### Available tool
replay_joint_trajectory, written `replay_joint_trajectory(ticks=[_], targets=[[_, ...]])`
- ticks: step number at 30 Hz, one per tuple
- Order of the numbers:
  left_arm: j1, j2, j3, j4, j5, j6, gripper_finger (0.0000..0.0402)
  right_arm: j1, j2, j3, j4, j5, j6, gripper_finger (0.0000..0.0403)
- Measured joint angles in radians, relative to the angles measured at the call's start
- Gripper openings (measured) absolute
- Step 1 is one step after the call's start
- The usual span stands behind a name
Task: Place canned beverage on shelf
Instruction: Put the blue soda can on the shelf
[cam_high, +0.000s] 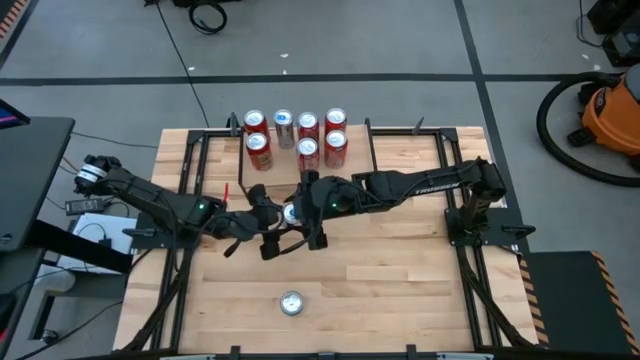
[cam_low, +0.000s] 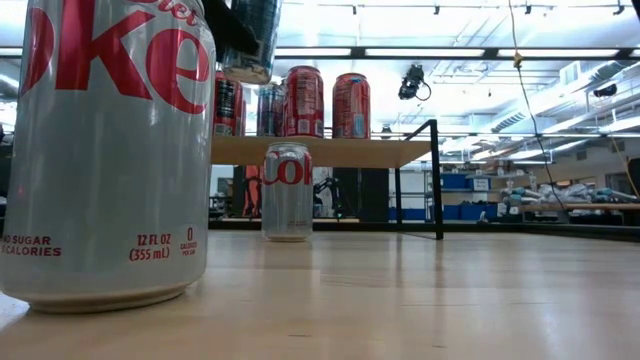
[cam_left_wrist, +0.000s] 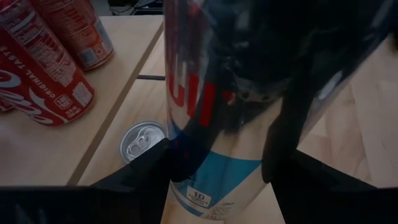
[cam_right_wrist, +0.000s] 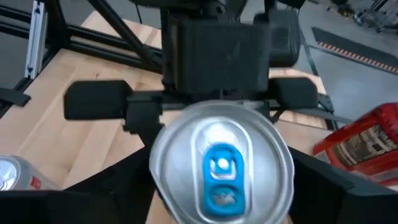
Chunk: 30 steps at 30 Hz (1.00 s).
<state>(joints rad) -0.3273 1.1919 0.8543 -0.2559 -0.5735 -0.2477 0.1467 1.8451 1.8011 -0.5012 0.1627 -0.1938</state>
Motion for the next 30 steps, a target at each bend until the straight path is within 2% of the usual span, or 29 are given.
replay_joint_trajectory(ticks=[7, 15, 22, 30], targets=[[0.011, 0.0, 0.0, 0.0, 0.0, 0.0, 0.025, -0.005, -0.002, 0.0, 0.007, -0.003, -0.01, 0.0248], [0.011, 0.0, 0.004, 0.014, -0.002, -0.014, 0.0313, -0.006, -0.002, -0.001, -0.006, -0.003, -0.012, 0.0262], [-0.016, -0.044, 0.046, -0.093, -0.002, -0.014, 0.0317, -0.006, -0.002, -0.001, -0.023, -0.002, -0.012, 0.0258], [-0.098, -0.193, 0.063, -0.296, -0.014, -0.093, 0.0318, -0.022, -0.002, -0.001, 0.019, -0.001, -0.008, 0.0261]])
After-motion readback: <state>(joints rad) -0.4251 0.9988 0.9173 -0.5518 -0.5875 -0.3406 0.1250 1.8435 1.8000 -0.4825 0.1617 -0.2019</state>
